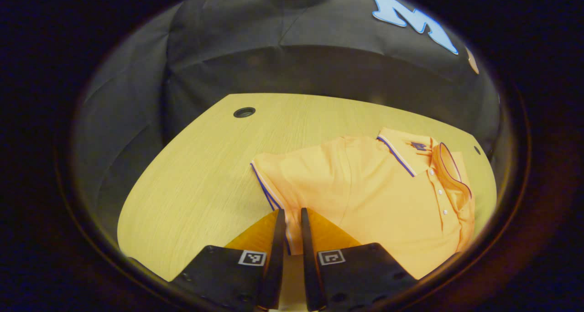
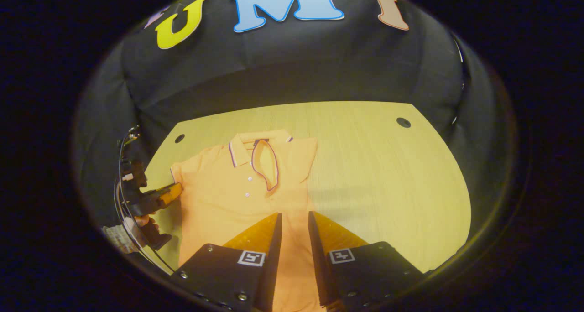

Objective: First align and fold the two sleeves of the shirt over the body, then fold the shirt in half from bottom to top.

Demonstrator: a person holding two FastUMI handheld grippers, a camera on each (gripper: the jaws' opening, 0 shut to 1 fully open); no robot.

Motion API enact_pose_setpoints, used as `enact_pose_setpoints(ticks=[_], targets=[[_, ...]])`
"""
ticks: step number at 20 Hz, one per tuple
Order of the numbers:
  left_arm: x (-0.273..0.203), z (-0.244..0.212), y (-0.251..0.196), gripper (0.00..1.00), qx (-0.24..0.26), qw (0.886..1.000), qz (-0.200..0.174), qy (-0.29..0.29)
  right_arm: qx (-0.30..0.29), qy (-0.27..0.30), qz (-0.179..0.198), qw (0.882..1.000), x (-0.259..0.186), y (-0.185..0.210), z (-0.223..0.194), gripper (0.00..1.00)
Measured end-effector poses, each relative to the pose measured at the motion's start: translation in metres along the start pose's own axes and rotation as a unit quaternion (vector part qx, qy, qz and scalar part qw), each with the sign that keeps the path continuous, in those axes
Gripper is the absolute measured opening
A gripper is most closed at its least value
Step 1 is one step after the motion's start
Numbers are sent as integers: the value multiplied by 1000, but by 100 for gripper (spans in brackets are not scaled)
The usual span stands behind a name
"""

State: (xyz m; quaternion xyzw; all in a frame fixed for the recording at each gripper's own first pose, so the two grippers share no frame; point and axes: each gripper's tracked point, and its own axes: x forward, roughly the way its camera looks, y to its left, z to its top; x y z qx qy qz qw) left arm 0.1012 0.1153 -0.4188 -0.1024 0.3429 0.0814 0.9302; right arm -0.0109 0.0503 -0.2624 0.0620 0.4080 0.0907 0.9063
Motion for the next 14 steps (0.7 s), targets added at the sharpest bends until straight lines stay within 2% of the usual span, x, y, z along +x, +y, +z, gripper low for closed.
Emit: enact_pose_setpoints(ticks=[1, 2, 6, 8, 14], targets=[[0, 0, -1, 18, 7, 1000, 3, 2, -1, 0, 0, 1000, 0, 0, 0, 36], [-1, -1, -2, 15, 16, 1000, 5, 7, -1, 0, 0, 1000, 0, -1, -1, 36], [-1, 5, -6, 16, 38, 999, 3, 10, 0, -1, -1, 1000, -3, -3, -1, 36], [-5, 21, -14, 16, 51, 999, -2, -8, 3, -2, -3, 1000, -4, -5, -2, 36], [-26, 66, -84, 15, 103, 991, -59, -58, 22, -1, -5, 1000, -5, -9, -9, 36]])
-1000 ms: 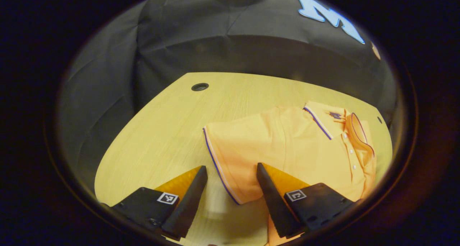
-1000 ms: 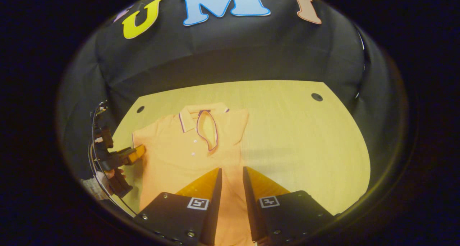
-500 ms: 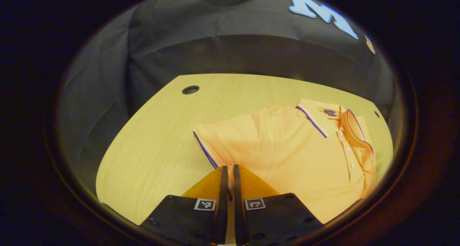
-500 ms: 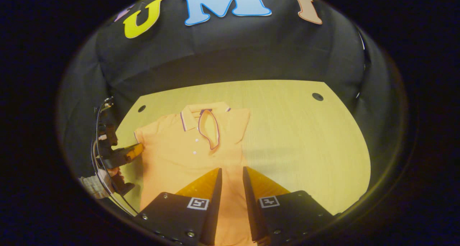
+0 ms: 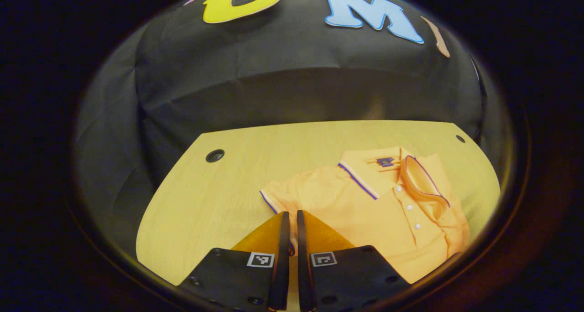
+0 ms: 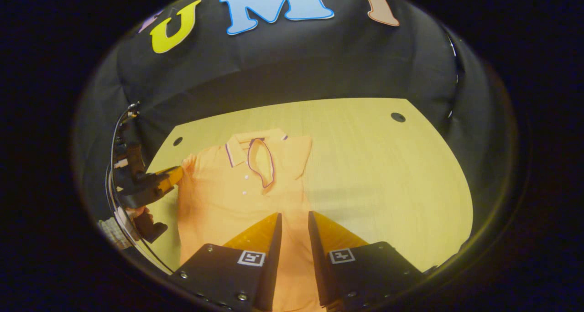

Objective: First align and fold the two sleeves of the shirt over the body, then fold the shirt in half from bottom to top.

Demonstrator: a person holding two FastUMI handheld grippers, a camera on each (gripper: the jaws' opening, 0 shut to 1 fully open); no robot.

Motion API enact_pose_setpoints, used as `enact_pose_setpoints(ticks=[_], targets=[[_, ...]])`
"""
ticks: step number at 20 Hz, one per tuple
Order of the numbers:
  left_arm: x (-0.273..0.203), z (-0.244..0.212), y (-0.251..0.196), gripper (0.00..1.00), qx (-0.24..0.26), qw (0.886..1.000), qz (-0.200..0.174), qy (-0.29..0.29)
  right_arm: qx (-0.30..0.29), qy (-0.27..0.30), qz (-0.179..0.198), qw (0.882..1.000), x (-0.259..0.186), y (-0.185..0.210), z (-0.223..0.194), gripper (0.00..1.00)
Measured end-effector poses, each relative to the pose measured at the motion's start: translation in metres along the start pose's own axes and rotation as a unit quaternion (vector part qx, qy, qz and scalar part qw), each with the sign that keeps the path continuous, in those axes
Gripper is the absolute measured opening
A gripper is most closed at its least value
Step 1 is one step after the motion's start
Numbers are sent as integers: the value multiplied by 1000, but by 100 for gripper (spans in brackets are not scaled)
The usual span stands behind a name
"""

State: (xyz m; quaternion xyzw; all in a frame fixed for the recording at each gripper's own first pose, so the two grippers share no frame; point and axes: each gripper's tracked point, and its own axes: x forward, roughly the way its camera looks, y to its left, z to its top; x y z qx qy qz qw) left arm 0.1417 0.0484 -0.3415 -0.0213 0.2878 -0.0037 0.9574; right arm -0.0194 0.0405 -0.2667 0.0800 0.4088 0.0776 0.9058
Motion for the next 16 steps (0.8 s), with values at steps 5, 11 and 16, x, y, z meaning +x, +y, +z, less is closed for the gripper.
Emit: enact_pose_setpoints(ticks=[5, 11, 16], targets=[[-7, 25, -71, 15, 33, 998, -56, -19, 11, -6, -8, 1000, -9, -12, -4, 36], [-11, 20, -118, 15, 58, 994, -91, -14, 38, -6, -21, 999, -17, -34, -16, 36], [-12, 11, -130, 24, 62, 993, -103, 7, 57, 0, -25, 998, -19, -45, -27, 36]])
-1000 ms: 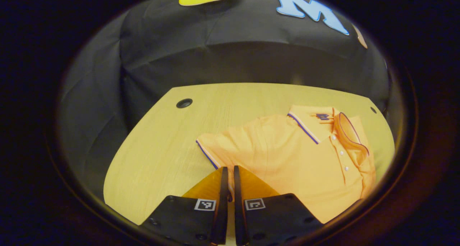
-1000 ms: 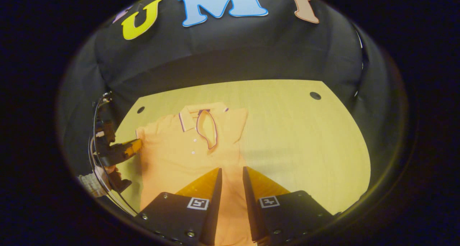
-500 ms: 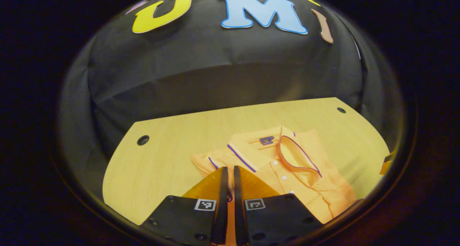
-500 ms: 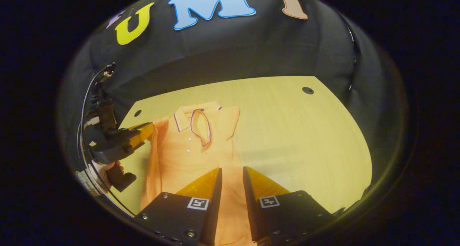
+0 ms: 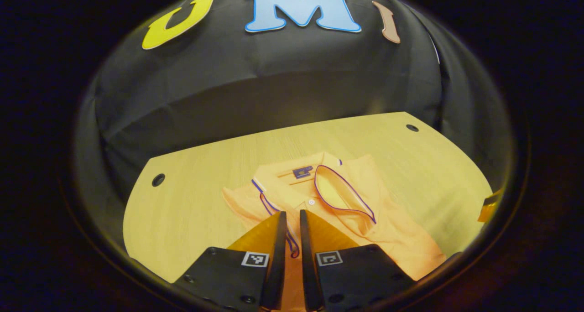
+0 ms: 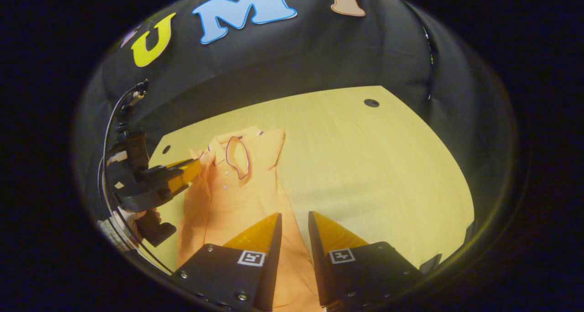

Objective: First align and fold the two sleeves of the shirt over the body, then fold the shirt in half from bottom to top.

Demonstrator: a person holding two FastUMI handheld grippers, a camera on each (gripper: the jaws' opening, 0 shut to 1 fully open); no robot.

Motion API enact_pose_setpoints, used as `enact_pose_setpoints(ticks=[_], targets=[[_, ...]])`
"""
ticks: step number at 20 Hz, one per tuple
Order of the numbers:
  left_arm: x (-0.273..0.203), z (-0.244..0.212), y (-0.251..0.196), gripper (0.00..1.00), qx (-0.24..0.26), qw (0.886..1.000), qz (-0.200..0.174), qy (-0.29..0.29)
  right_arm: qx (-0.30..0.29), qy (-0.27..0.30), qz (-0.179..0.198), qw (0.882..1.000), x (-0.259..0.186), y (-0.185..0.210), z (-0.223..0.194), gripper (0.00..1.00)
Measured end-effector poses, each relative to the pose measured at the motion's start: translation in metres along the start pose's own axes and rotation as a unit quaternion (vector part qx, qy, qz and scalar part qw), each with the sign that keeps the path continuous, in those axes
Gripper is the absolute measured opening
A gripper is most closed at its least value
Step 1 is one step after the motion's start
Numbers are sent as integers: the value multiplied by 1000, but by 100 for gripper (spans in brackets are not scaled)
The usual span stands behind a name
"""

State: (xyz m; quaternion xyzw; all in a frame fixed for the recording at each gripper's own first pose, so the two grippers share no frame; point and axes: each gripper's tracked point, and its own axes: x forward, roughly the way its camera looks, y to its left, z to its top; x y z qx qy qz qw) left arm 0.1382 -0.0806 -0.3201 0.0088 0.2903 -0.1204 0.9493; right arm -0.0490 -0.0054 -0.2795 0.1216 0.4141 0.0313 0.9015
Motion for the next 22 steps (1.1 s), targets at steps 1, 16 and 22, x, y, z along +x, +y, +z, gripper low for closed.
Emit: enact_pose_setpoints(ticks=[1, 16, 22], targets=[[-1, -1, -1, 24, 1, 1000, 1, -1, 2, 1, 0, 1000, -1, -1, -2, 36], [-88, -87, 21, 76, -1, 998, 15, 67, -9, 55, 38, 998, 4, 10, -48, 54], [-146, -157, 21, 78, -28, 991, 7, 134, -3, 126, 31, 992, -1, -2, -94, 63]])
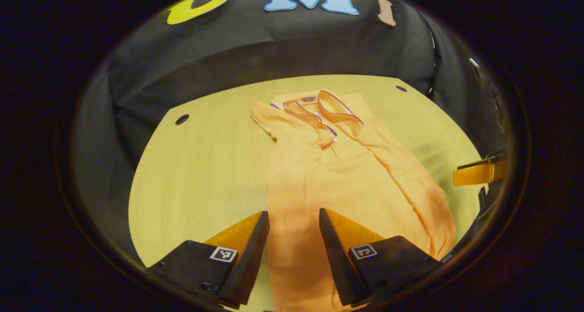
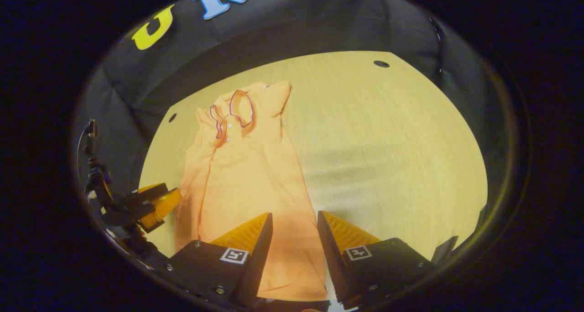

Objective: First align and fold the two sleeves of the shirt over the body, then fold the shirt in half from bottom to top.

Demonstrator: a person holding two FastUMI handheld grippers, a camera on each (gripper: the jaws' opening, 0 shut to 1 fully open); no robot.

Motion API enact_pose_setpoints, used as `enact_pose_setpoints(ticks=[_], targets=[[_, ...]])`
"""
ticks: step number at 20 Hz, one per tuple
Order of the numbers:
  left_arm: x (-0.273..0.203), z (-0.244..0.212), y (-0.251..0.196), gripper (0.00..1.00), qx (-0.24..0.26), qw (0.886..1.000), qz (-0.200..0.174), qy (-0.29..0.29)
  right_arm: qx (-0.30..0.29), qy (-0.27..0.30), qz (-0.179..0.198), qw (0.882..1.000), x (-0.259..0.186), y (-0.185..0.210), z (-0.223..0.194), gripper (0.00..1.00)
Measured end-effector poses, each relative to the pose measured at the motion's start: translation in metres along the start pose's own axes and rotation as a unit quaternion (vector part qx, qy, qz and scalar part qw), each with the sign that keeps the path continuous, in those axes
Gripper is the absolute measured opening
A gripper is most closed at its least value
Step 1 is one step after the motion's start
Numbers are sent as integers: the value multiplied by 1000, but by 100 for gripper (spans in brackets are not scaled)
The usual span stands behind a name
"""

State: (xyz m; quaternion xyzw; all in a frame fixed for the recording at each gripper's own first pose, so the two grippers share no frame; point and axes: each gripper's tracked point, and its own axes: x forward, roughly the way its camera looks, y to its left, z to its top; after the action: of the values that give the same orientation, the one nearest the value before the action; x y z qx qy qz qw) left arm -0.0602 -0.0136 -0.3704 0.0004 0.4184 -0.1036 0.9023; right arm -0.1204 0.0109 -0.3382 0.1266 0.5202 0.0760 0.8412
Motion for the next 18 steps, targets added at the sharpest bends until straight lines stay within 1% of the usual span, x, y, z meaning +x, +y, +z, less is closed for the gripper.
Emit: enact_pose_setpoints(ticks=[2, 3, 4, 5, 8, 11, 13, 15, 16, 18], targets=[[-11, -28, 1, 78, -14, 999, 3, 38, -1, 35, -11, 999, -3, -5, -16, 63], [-15, -42, 0, 80, -20, 998, 3, 60, -3, 52, -15, 999, -2, -7, -26, 63], [-19, -56, -1, 88, -23, 997, 4, 79, -5, 71, -19, 997, -4, -9, -37, 63], [-23, -70, -2, 89, -24, 995, 2, 99, -7, 89, -22, 996, -5, -10, -48, 63], [-42, -110, -4, 90, -28, 987, 2, 160, -16, 136, -26, 990, -10, -11, -76, 63], [-66, -139, -1, 90, -31, 977, 8, 210, -29, 176, -29, 984, -12, -7, -102, 63], [-81, -148, 6, 90, -25, 971, 19, 235, -45, 194, -27, 979, -14, -2, -115, 63], [-90, -148, 13, 90, -27, 969, 24, 246, -64, 206, -32, 976, -14, -2, -122, 63], [-81, -152, 6, 90, -31, 968, 25, 247, -70, 211, -34, 974, -13, -1, -125, 63], [-84, -149, 9, 88, -30, 967, 26, 251, -78, 215, -42, 973, -12, 0, -126, 63]])
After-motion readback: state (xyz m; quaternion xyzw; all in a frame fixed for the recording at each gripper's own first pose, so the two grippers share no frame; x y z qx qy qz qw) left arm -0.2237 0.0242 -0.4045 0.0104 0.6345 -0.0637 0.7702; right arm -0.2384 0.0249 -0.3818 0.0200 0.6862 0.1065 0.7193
